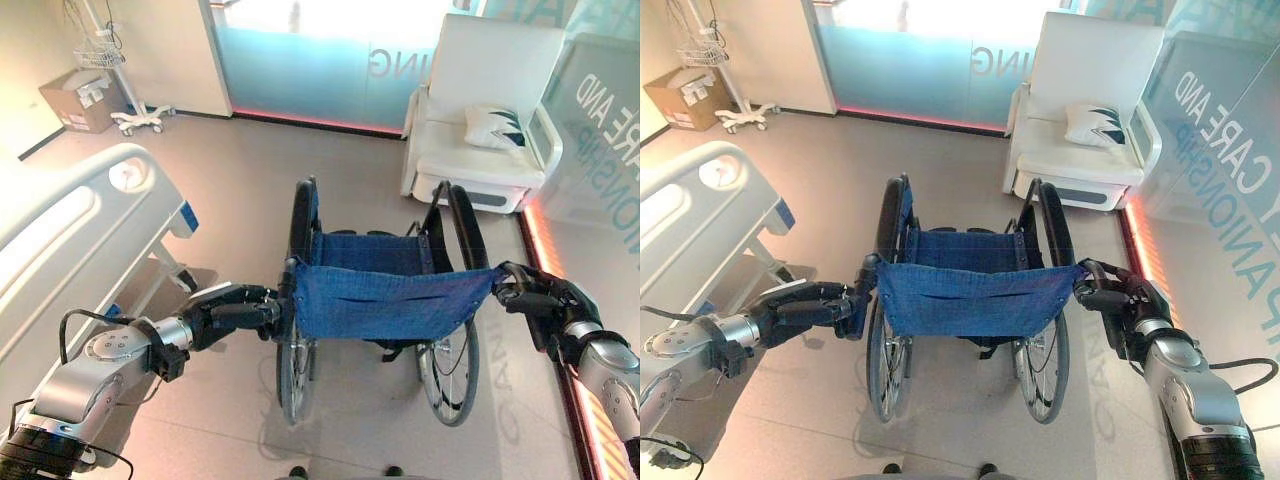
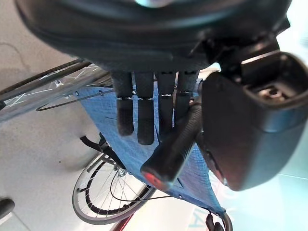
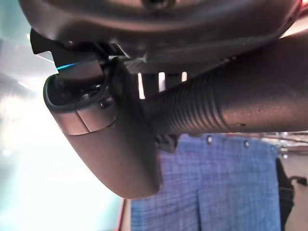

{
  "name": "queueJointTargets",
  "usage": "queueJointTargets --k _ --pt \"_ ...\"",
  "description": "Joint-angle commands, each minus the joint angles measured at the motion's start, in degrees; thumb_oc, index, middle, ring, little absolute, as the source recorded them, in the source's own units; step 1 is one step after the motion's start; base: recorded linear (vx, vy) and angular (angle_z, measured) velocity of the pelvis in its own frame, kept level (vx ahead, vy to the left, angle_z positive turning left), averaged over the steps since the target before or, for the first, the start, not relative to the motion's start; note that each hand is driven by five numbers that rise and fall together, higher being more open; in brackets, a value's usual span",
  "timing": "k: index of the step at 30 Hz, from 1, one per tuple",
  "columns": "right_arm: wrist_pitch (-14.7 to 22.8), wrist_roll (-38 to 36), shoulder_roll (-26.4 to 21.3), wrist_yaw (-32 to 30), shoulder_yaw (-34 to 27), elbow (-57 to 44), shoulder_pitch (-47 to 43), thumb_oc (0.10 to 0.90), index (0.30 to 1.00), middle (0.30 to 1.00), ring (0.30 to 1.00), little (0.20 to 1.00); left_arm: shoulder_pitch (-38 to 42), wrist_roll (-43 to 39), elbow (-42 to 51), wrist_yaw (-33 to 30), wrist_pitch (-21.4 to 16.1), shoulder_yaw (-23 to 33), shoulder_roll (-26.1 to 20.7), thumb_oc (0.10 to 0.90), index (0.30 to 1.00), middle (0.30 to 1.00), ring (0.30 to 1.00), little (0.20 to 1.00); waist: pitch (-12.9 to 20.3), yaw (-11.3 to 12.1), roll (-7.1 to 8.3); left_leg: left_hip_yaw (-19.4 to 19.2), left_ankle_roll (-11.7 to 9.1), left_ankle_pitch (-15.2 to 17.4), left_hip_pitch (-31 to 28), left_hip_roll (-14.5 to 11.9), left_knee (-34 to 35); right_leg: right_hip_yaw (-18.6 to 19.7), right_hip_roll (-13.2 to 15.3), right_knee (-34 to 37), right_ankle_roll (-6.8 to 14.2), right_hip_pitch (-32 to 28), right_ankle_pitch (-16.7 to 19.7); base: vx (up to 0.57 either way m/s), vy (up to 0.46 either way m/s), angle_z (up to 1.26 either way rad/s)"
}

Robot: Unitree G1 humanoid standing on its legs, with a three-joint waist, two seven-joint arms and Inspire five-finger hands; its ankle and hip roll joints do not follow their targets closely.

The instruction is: Push the wheelchair next to the bed

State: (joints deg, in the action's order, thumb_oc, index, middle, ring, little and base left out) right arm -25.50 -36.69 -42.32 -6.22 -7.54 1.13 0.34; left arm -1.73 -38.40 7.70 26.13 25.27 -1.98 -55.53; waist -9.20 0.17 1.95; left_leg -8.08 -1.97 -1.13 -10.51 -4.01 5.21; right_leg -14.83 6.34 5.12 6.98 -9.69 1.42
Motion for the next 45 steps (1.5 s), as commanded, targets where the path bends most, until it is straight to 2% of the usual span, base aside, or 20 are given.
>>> queueJointTargets --k 1,7,10,16,17,19,20,28,34,37,45 --pt "5.2 -6.2 -6.5 3.0 3.1 -2.7 -5.9 0.4 0.3 0.3 0.3 0.3 13.8 -11.8 8.5 3.7 -10.4 3.9 -2.5 0.4 0.3 0.3 0.3 0.3 6.6 1.5 -3.53 -1.8 -2.9 1.7 0.8 -1.6 -0.2 -3.4 1.5 -0.1 1.6 -1.1 -1.8 0.0 0.0 0.0" --pt "5.5 -6.0 -6.5 3.6 3.0 -1.9 -6.1 0.4 0.3 0.3 0.3 0.3 13.6 -13.7 7.9 3.4 -9.8 4.0 -2.5 0.4 0.3 0.3 0.3 0.3 6.6 1.5 -3.61 -1.8 -2.8 1.8 0.8 -1.6 -0.2 -3.5 1.5 -0.1 1.5 -1.1 -1.9 0.0 0.0 0.0" --pt "5.8 -5.7 -6.3 3.5 3.3 -1.8 -6.1 0.4 0.3 0.3 0.3 0.3 13.5 -15.2 7.8 3.3 -8.3 4.0 -2.2 0.4 0.3 0.3 0.3 0.3 6.7 1.5 -3.63 -1.8 -2.8 1.7 0.8 -1.6 -0.2 -3.6 1.5 -0.1 1.5 -1.1 -1.9 0.0 0.0 0.0" --pt "6.0 -5.8 -6.3 3.4 3.5 -1.8 -6.1 0.4 0.3 0.3 0.3 0.3 13.2 -19.7 7.7 1.4 -2.5 3.3 -1.1 0.4 0.3 0.3 0.3 0.3 6.7 1.5 -3.65 -1.9 -2.7 1.8 0.8 -1.6 -0.2 -3.5 1.4 -0.1 1.4 -1.1 -1.9 0.0 0.0 0.0" --pt "6.1 -5.8 -6.2 3.2 3.7 -1.9 -6.1 0.4 0.3 0.3 0.3 0.3 12.9 -22.1 7.3 -0.7 -0.7 3.2 -0.7 0.435 0.352 0.352 0.352 0.352 6.7 1.4 -3.7 -1.9 -2.7 1.8 0.8 -1.6 -0.2 -3.5 1.4 -0.1 1.4 -1.1 -1.9 0.0 0.0 0.0" --pt "6.2 -5.8 -6.0 2.9 4.0 -2.1 -6.0 0.4 0.3 0.3 0.3 0.3 12.7 -24.9 6.5 -2.6 1.3 2.9 0.1 0.612 0.618 0.618 0.618 0.618 6.7 1.4 -3.74 -2.0 -2.6 1.7 0.8 -1.5 -0.2 -3.5 1.4 -0.1 1.4 -1.0 -1.9 0.0 0.0 0.0" --pt "6.2 -5.9 -6.0 2.7 4.2 -2.2 -6.1 0.4 0.3 0.3 0.3 0.3 12.6 -26.1 6.2 -3.4 2.3 2.8 0.4 0.8 0.9 0.9 0.9 0.9 6.7 1.4 -3.75 -2.0 -2.6 1.7 0.8 -1.5 -0.2 -3.5 1.4 -0.1 1.4 -1.0 -1.9 0.0 0.0 0.0" --pt "6.6 -6.1 -6.0 1.6 5.4 -2.1 -6.9 0.4 0.3 0.3 0.3 0.3 12.3 -29.3 3.7 -7.8 6.0 2.0 2.8 0.8 0.9 0.9 0.9 0.9 6.6 1.4 -3.85 -2.1 -2.5 1.6 0.9 -1.5 -0.2 -3.7 1.4 -0.1 1.4 -0.9 -1.8 0.0 0.001 0.0" --pt "7.0 -6.9 -6.6 1.0 6.3 -1.7 -7.4 0.4 0.3 0.3 0.3 0.3 12.8 -32.2 3.2 -10.0 7.0 1.0 3.0 0.8 0.9 0.9 0.9 0.9 6.6 1.4 -3.86 -2.3 -2.5 1.5 0.9 -1.4 -0.2 -3.7 1.4 -0.1 1.4 -1.0 -1.8 0.0 0.0 0.0" --pt "7.1 -7.0 -6.6 0.8 6.6 -1.8 -7.4 0.4 0.3 0.3 0.3 0.3 13.2 -33.7 2.9 -11.5 6.2 0.5 3.2 0.8 0.9 0.9 0.9 0.9 6.7 1.3 -3.84 -2.4 -2.5 1.6 0.9 -1.4 -0.2 -3.7 1.4 -0.1 1.4 -1.0 -1.8 0.0 0.0 0.0" --pt "6.8 -6.4 -5.9 1.2 8.1 -0.9 -8.9 0.4 0.3 0.3 0.3 0.3 16.5 -45.0 2.7 -17.1 1.3 -0.2 6.3 0.8 0.9 0.9 0.9 0.9 6.8 0.8 -3.67 -2.7 -2.6 1.6 0.7 -1.4 -0.2 -3.6 1.4 -0.1 1.2 -1.0 -1.8 0.0 0.0 0.0"
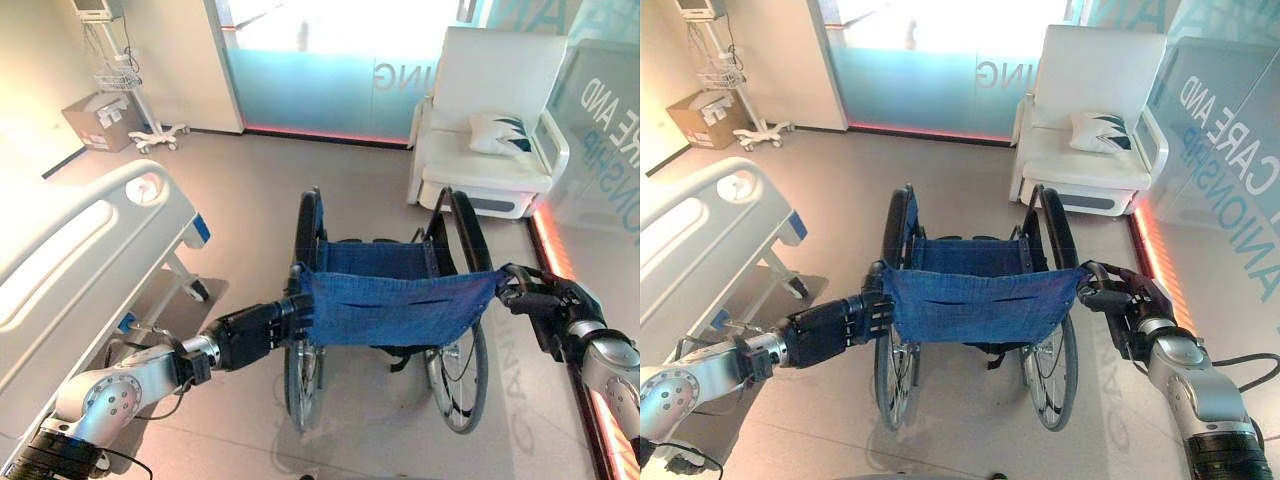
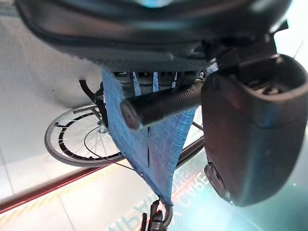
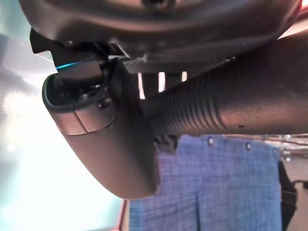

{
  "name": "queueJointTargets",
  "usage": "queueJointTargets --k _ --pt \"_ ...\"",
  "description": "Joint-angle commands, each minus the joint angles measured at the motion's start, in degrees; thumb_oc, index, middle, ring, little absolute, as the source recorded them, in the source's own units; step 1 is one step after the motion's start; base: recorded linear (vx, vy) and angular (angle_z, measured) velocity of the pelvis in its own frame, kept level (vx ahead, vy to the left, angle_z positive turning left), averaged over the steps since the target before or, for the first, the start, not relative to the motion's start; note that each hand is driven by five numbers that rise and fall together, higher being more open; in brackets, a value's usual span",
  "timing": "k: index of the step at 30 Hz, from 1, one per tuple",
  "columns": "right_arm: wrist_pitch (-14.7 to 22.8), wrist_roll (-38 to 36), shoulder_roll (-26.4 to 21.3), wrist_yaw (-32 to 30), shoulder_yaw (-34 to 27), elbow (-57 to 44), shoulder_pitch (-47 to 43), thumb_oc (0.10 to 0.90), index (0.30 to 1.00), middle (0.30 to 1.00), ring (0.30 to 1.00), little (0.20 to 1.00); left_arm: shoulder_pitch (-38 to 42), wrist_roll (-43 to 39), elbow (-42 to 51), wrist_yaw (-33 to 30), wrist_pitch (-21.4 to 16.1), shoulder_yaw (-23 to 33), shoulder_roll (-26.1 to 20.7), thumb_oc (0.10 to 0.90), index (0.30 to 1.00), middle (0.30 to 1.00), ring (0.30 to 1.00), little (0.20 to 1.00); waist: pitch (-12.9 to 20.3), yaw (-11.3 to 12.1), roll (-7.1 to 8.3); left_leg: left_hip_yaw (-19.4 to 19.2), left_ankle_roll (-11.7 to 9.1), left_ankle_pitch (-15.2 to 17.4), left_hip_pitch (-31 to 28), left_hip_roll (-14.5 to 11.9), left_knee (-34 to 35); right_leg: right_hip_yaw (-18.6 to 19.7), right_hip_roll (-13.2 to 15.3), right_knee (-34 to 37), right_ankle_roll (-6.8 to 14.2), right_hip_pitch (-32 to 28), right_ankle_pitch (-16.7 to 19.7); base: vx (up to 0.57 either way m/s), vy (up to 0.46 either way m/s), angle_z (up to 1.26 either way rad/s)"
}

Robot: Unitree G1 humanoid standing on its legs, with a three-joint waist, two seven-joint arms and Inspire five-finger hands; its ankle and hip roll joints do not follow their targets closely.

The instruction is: Push the wheelchair next to the bed

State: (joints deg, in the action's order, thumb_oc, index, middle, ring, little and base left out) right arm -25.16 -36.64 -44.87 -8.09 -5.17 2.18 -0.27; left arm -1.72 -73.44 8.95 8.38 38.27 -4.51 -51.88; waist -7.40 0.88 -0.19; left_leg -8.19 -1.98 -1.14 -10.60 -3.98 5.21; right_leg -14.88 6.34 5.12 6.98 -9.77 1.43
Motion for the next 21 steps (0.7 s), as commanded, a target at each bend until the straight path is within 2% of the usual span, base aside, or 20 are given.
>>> queueJointTargets --k 1,6,13,14,15,16,17,21 --pt "6.4 -6.4 -3.3 3.2 5.8 -1.8 -8.4 0.4 0.3 0.3 0.3 0.3 16.7 -10.4 1.4 0.5 -12.1 2.3 2.9 0.8 0.9 0.9 0.9 0.9 5.0 0.0 -1.49 -2.6 -2.6 1.6 0.8 -1.5 -0.2 -3.5 1.4 -0.1 1.2 -0.9 -1.8 0.0 0.0 0.0" --pt "6.1 -5.4 -2.1 4.1 6.9 -0.7 -10.0 0.4 0.3 0.3 0.3 0.3 19.6 -16.6 1.8 -0.9 -16.6 1.2 6.3 0.8 0.9 0.9 0.9 0.9 5.1 -0.4 -1.21 -2.7 -2.7 1.7 0.6 -1.4 -0.2 -3.3 1.3 -0.1 1.0 -1.0 -1.9 0.0 0.0 0.0" --pt "5.1 -3.9 -0.3 4.5 8.0 -0.2 -11.2 0.4 0.3 0.3 0.3 0.3 22.8 -17.9 2.3 -2.2 -18.0 -0.6 10.1 0.8 0.9 0.9 0.9 0.9 5.2 -1.0 -0.91 -2.8 -2.7 1.9 0.4 -1.4 -0.2 -2.8 1.2 -0.1 1.0 -1.1 -2.0 0.0 0.0 0.0" --pt "5.1 -3.5 0.2 4.5 8.1 -0.1 -11.1 0.4 0.3 0.3 0.3 0.3 23.2 -16.9 2.5 -1.7 -18.2 -0.8 11.0 0.7 0.749 0.749 0.749 0.749 5.2 -1.2 -0.85 -2.9 -2.6 2.0 0.3 -1.4 -0.2 -2.6 1.2 -0.1 0.9 -1.1 -2.0 0.0 0.0 0.0" --pt "5.1 -3.3 0.3 4.5 8.1 -0.1 -11.0 0.4 0.3 0.3 0.3 0.3 23.2 -16.6 2.6 -1.4 -18.5 -0.9 11.3 0.552 0.528 0.528 0.528 0.528 5.2 -1.3 -0.83 -3.0 -2.6 2.0 0.3 -1.4 -0.2 -2.6 1.2 -0.1 0.9 -1.1 -2.0 0.0 0.0 0.0" --pt "5.1 -3.3 0.4 4.6 8.1 -0.1 -11.0 0.4 0.3 0.3 0.3 0.3 23.3 -16.5 2.6 -1.2 -18.5 -1.0 11.3 0.505 0.458 0.458 0.458 0.458 5.2 -1.3 -0.82 -3.0 -2.6 2.0 0.2 -1.4 -0.2 -2.6 1.1 -0.1 0.9 -1.1 -2.0 0.0 0.0 0.0" --pt "5.1 -3.3 0.5 4.7 8.1 0.0 -10.9 0.4 0.3 0.3 0.3 0.3 23.3 -16.1 2.9 -0.9 -19.0 -1.2 11.6 0.4 0.3 0.3 0.3 0.3 5.1 -1.4 -0.79 -3.0 -2.6 2.0 0.2 -1.4 -0.2 -2.5 1.1 -0.1 0.9 -1.1 -2.1 0.0 0.0 0.0" --pt "5.0 -2.6 1.2 5.1 7.7 -0.3 -10.2 0.4 0.3 0.3 0.3 0.3 22.9 -15.2 3.7 -0.6 -20.1 -0.5 12.7 0.4 0.3 0.3 0.3 0.3 5.2 -1.6 -0.64 -3.0 -2.6 2.1 0.1 -1.4 -0.2 -2.1 1.1 -0.1 0.9 -1.1 -2.1 0.0 0.0 0.0"
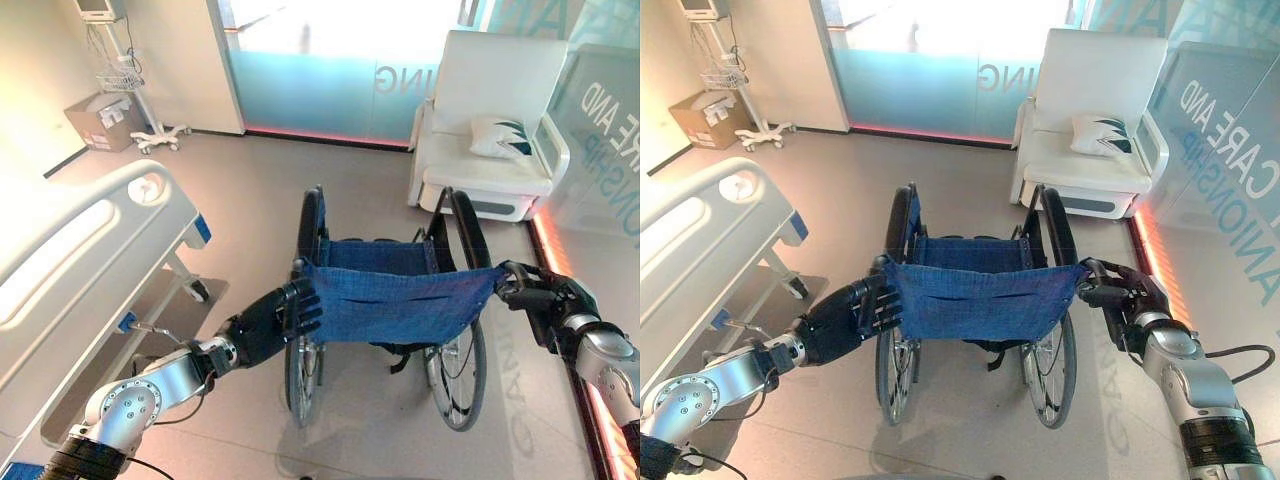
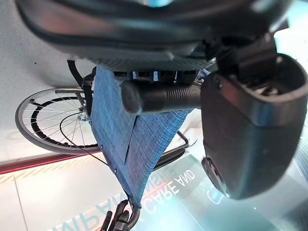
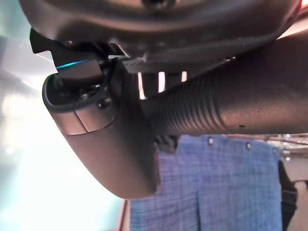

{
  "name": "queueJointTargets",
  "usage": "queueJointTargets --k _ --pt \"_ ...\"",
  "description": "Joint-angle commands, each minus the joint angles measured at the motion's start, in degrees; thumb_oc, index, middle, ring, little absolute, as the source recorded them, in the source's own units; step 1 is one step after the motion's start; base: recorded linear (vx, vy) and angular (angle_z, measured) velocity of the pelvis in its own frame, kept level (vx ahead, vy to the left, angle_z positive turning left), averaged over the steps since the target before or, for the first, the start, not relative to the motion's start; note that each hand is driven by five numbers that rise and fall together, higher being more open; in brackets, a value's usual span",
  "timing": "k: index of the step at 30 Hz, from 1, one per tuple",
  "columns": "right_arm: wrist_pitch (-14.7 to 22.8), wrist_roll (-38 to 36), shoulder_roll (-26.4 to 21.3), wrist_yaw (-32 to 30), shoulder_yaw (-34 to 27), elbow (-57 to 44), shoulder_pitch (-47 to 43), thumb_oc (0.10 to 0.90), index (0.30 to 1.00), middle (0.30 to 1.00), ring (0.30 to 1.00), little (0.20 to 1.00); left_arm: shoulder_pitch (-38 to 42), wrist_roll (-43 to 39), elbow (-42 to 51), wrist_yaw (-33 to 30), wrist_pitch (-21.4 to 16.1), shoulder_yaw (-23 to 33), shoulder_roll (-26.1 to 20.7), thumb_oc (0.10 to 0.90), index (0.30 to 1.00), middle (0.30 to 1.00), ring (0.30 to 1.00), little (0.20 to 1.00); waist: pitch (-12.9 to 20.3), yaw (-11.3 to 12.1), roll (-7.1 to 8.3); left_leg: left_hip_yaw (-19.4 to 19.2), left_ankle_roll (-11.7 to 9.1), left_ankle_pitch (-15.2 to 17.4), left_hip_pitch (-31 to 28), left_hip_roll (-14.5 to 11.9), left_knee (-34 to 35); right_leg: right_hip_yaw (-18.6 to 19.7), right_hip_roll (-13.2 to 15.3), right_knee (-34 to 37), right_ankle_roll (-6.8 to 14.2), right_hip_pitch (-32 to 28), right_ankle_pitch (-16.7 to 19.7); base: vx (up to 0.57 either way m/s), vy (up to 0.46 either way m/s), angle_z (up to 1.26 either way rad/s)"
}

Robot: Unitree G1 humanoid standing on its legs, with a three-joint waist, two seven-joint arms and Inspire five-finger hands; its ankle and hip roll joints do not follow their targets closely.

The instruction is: Push the wheelchair next to the bed

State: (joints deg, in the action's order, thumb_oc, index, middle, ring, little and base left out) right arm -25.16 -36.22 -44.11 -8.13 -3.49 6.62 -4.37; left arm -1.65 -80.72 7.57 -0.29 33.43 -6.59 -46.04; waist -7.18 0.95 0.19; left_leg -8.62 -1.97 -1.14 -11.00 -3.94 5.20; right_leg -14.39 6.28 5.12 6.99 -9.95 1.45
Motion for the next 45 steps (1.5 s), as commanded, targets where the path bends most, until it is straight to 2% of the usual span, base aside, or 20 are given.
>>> queueJointTargets --k 1,15,23,35,36,38,40,41,42,43,44,45 --pt "5.0 -2.9 0.5 5.2 5.9 -4.8 -6.1 0.4 0.3 0.3 0.3 0.3 22.8 -7.9 5.1 8.2 -15.4 1.7 6.9 0.4 0.3 0.3 0.3 0.3 4.9 -1.6 -1.02 -2.6 -2.6 2.1 0.5 -1.5 -0.2 -2.5 1.1 -0.1 0.9 -0.9 -2.1 0.0 0.0 0.0" --pt "4.1 -2.4 1.4 5.2 5.9 -5.4 -6.0 0.4 0.3 0.3 0.3 0.3 21.5 -6.4 6.0 8.6 -15.9 3.3 8.3 0.4 0.3 0.3 0.3 0.3 4.7 -1.3 -0.93 -2.4 -2.7 2.1 0.2 -1.4 -0.2 -2.8 1.0 -0.1 0.8 -1.3 -2.1 0.0 -0.001 -0.01" --pt "3.9 -2.0 1.7 5.2 5.2 -5.9 -5.2 0.4 0.3 0.3 0.3 0.3 20.2 -4.2 6.3 6.1 -17.2 4.9 8.2 0.4 0.3 0.3 0.3 0.3 4.8 -1.1 -0.84 -2.5 -2.8 2.0 0.2 -1.5 -0.2 -3.3 1.1 -0.1 0.9 -1.4 -2.1 0.0 0.0 0.0" --pt "3.7 0.4 -1.0 9.7 5.5 -6.9 -7.0 0.4 0.3 0.3 0.3 0.3 18.4 -4.2 6.2 4.5 -19.1 8.8 7.9 0.4 0.3 0.3 0.3 0.3 3.8 -0.6 -0.29 -1.3 -3.9 0.6 -1.0 -3.5 -0.2 -3.8 -1.7 -2.5 -1.2 -0.9 -3.8 0.01 -0.118 0.0" --pt "3.3 0.4 -2.2 10.8 6.2 -6.9 -8.5 0.4 0.3 0.3 0.3 0.3 18.3 -4.3 6.1 4.0 -19.7 9.4 7.7 0.4 0.3 0.3 0.3 0.3 3.3 -0.3 -0.11 -1.1 -4.9 -0.1 -1.4 -4.4 -1.3 -3.6 -2.1 -3.6 -1.8 -0.5 -4.2 0.04 -0.195 -0.02" --pt "3.1 0.4 -3.0 11.7 7.2 -6.5 -10.3 0.4 0.3 0.3 0.3 0.3 18.4 -4.1 5.9 3.8 -20.4 9.9 7.7 0.4 0.3 0.3 0.3 0.3 2.6 -0.2 0.31 -1.3 -5.5 0.6 -0.3 -5.3 -5.4 -3.3 -2.1 -4.8 -2.5 0.1 -4.4 0.03 -0.204 -0.06" --pt "2.9 -0.1 -4.0 12.0 9.1 -6.2 -13.3 0.4 0.3 0.3 0.3 0.3 18.6 -3.9 5.3 4.0 -21.1 11.0 7.5 0.4 0.3 0.3 0.3 0.3 1.5 0.4 0.8 -0.5 -6.3 -1.2 2.6 -7.0 -15.0 -2.3 -2.8 -6.6 -3.9 1.1 -5.0 0.04 -0.281 -0.17" --pt "3.1 0.1 -3.7 12.1 10.7 -5.9 -15.4 0.4 0.3 0.3 0.3 0.3 18.5 -3.7 4.9 4.9 -20.7 12.7 7.4 0.4 0.3 0.3 0.3 0.3 -0.4 1.7 1.57 1.0 -5.9 -3.4 6.8 -7.8 -25.0 -1.1 -4.0 -8.6 -5.4 1.2 -5.5 0.08 -0.356 -0.44" --pt "3.4 0.6 -3.5 12.3 11.1 -5.8 -15.9 0.4 0.3 0.3 0.3 0.3 18.5 -3.8 4.9 5.1 -20.3 13.5 7.3 0.4 0.3 0.3 0.3 0.3 -1.2 2.0 1.92 1.1 -5.5 -3.8 8.8 -7.8 -29.0 -0.7 -4.5 -9.4 -6.0 1.1 -5.7 0.08 -0.309 -0.57" --pt "3.6 0.7 -3.4 12.4 11.3 -5.7 -16.1 0.4 0.3 0.3 0.3 0.3 18.5 -3.8 4.9 5.3 -20.0 14.0 7.3 0.4 0.3 0.3 0.3 0.3 -1.8 2.4 2.11 1.6 -5.2 -3.9 10.3 -7.3 -31.1 -0.4 -4.8 -9.8 -6.2 0.9 -5.7 0.13 -0.155 -0.54" --pt "4.5 1.8 -3.1 13.7 11.4 -5.7 -16.5 0.4 0.3 0.3 0.3 0.3 18.3 -3.7 4.7 5.4 -19.4 15.7 7.0 0.4 0.3 0.3 0.3 0.3 -3.4 3.7 1.85 4.3 -4.0 -3.1 14.0 -3.5 -32.6 0.8 -5.6 -10.7 -6.2 -0.1 -6.2 0.2 -0.064 -0.16" --pt "4.6 2.4 -3.0 14.9 11.5 -5.8 -17.2 0.4 0.3 0.3 0.3 0.3 18.2 -3.8 4.6 4.9 -19.4 16.6 6.5 0.4 0.3 0.3 0.3 0.3 -3.9 4.3 1.41 4.8 -3.5 -3.9 15.7 -0.9 -30.1 1.7 -6.3 -10.9 -5.9 -0.6 -6.3 0.28 -0.008 0.0"
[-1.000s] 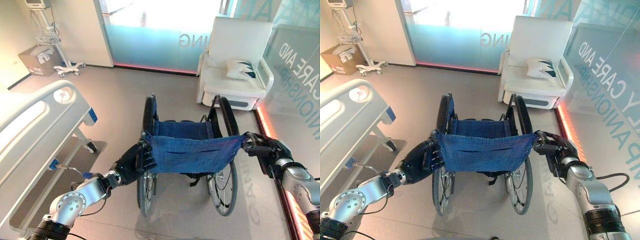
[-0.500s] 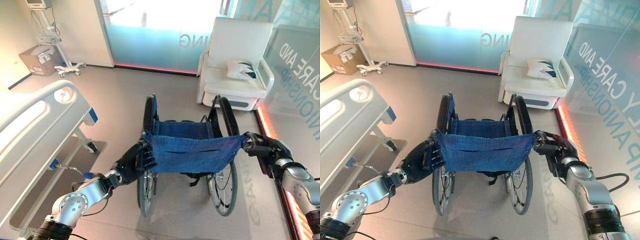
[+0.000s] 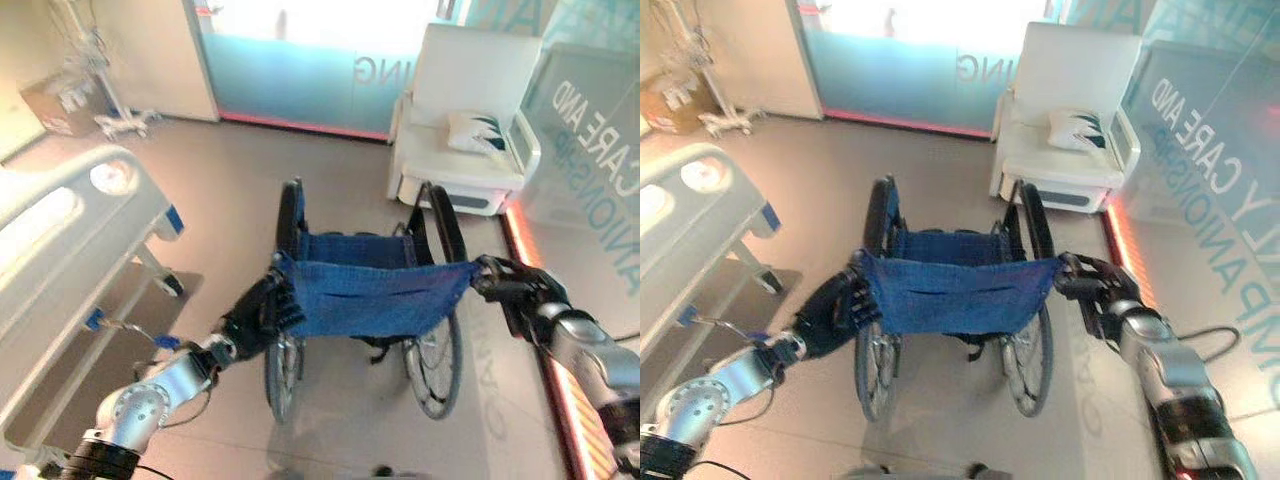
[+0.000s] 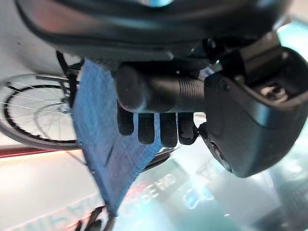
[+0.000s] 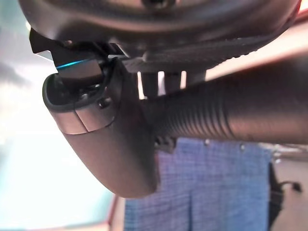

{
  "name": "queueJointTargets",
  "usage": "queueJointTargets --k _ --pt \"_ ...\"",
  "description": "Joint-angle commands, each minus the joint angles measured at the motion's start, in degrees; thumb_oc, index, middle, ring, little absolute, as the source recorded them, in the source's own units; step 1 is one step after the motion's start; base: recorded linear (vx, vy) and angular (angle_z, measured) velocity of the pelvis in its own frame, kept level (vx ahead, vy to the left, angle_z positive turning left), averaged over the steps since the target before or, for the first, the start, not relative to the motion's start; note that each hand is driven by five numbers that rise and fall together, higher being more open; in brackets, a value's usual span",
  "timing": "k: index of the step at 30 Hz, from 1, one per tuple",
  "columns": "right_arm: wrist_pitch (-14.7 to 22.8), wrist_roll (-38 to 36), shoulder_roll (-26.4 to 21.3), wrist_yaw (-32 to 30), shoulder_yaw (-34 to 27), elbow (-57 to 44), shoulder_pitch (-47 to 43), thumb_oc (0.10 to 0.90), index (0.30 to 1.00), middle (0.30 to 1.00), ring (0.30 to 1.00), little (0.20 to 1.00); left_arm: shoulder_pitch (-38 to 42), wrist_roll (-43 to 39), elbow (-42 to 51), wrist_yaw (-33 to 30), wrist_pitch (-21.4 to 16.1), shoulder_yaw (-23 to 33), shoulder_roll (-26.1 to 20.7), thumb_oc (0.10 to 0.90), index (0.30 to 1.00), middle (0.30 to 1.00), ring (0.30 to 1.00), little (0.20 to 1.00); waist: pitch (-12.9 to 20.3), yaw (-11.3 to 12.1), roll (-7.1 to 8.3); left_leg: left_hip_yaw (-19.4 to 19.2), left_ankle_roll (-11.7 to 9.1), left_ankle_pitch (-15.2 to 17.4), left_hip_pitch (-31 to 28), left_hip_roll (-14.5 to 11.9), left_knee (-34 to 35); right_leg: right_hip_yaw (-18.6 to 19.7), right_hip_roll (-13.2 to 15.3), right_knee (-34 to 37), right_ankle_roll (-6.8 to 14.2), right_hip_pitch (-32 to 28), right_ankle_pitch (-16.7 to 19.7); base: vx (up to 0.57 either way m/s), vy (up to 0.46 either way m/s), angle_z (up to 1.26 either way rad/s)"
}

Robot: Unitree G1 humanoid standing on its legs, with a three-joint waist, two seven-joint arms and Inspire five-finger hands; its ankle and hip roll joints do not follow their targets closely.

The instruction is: Push the wheelchair next to the bed

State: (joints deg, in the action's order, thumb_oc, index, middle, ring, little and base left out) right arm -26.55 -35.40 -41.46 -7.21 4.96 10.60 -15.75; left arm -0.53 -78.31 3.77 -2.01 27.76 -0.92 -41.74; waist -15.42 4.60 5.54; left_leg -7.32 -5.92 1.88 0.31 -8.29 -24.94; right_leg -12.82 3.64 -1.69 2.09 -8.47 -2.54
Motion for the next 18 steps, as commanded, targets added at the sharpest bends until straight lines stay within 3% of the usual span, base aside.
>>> queueJointTargets --k 1,3,4,7,10,12,13,16,17,18 --pt "6.0 2.0 -5.6 14.6 3.3 -9.9 -6.6 0.4 0.3 0.3 0.3 0.3 17.0 -6.3 8.2 6.3 -13.9 11.4 1.8 0.4 0.3 0.3 0.3 0.3 3.9 1.2 -4.44 3.3 0.4 -7.9 5.1 4.5 2.9 0.4 -4.3 -4.2 -0.8 -2.7 -2.8 0.29 0.06 -0.08" --pt "5.8 2.2 -5.7 14.7 4.2 -9.9 -8.0 0.4 0.3 0.3 0.3 0.3 17.5 -6.3 7.2 6.4 -14.2 11.5 1.5 0.4 0.3 0.3 0.3 0.3 3.5 1.6 -4.91 3.0 -0.2 -10.1 5.0 4.9 7.0 0.5 -4.8 -4.3 -0.6 -3.4 -3.3 0.26 0.079 -0.3" --pt "5.7 1.9 -6.0 14.3 6.3 -9.6 -10.5 0.4 0.3 0.3 0.3 0.3 18.7 -6.5 4.5 7.1 -15.6 10.6 0.3 0.4 0.3 0.3 0.3 0.3 3.3 2.1 -6.13 3.1 -1.3 -14.3 5.9 4.8 15.5 0.4 -5.8 -4.3 -0.6 -4.6 -3.9 0.32 0.117 -0.21" --pt "6.3 0.4 -7.5 15.0 8.4 -10.2 -12.8 0.4 0.3 0.3 0.3 0.3 19.2 -6.8 3.3 6.6 -17.2 10.1 -1.6 0.4 0.3 0.3 0.3 0.3 3.6 3.5 -6.65 3.5 -1.8 -18.1 7.2 5.2 24.4 0.6 -6.0 -3.8 -0.6 -8.4 -6.0 0.47 0.163 -0.15" --pt "6.2 -1.1 -8.3 15.8 9.0 -11.3 -13.7 0.4 0.3 0.3 0.3 0.3 18.9 -6.7 4.4 5.4 -16.9 11.4 -2.5 0.4 0.3 0.3 0.3 0.3 4.9 4.9 -6.17 4.6 -0.9 -16.1 7.3 6.4 25.5 0.9 -5.4 -4.1 -0.2 -10.3 -8.5 0.33 0.127 -0.18" --pt "6.3 -1.8 -7.8 17.3 9.7 -11.1 -15.3 0.4 0.3 0.3 0.3 0.3 20.0 -6.2 4.5 3.8 -15.5 12.8 -2.8 0.4 0.3 0.3 0.3 0.3 7.2 6.0 -4.76 4.3 1.7 -9.6 7.4 8.7 21.3 1.4 -4.2 -6.5 1.0 -11.9 -11.6 0.52 0.234 -0.65" --pt "6.3 -1.4 -7.3 17.4 9.7 -11.1 -15.3 0.4 0.3 0.3 0.3 0.3 20.2 -6.1 4.3 3.5 -15.0 12.9 -3.0 0.4 0.3 0.3 0.3 0.3 7.9 6.4 -4.42 4.2 2.1 -8.6 7.8 9.2 20.4 1.3 -4.0 -7.5 1.2 -12.0 -12.4 0.52 0.251 -0.84" --pt "7.4 -0.6 -6.9 17.8 10.1 -10.6 -15.5 0.4 0.3 0.3 0.3 0.3 20.8 -5.1 3.2 3.8 -14.1 12.7 -3.5 0.4 0.3 0.3 0.3 0.3 9.1 6.9 -3.44 4.0 4.1 -6.9 8.5 11.0 18.5 0.9 -3.0 -14.7 2.7 -10.6 -9.8 0.29 0.171 -0.36" --pt "7.9 -0.5 -7.2 17.9 10.0 -11.0 -15.6 0.4 0.3 0.3 0.3 0.3 21.1 -4.1 2.9 3.4 -13.3 12.9 -4.2 0.4 0.3 0.3 0.3 0.3 9.5 7.2 -2.71 4.4 5.4 -6.2 8.6 12.7 17.7 1.1 -2.6 -19.7 4.2 -9.5 -6.7 0.36 0.232 0.03" --pt "7.9 -0.8 -7.4 17.6 9.9 -11.6 -15.9 0.4 0.3 0.3 0.3 0.3 21.3 -4.3 2.2 3.7 -13.1 12.9 -5.3 0.4 0.3 0.3 0.3 0.3 9.9 7.5 -2.07 5.1 6.5 -5.9 8.3 14.4 17.7 2.2 -2.7 -25.4 6.5 -7.2 -1.4 0.48 0.306 -0.12"
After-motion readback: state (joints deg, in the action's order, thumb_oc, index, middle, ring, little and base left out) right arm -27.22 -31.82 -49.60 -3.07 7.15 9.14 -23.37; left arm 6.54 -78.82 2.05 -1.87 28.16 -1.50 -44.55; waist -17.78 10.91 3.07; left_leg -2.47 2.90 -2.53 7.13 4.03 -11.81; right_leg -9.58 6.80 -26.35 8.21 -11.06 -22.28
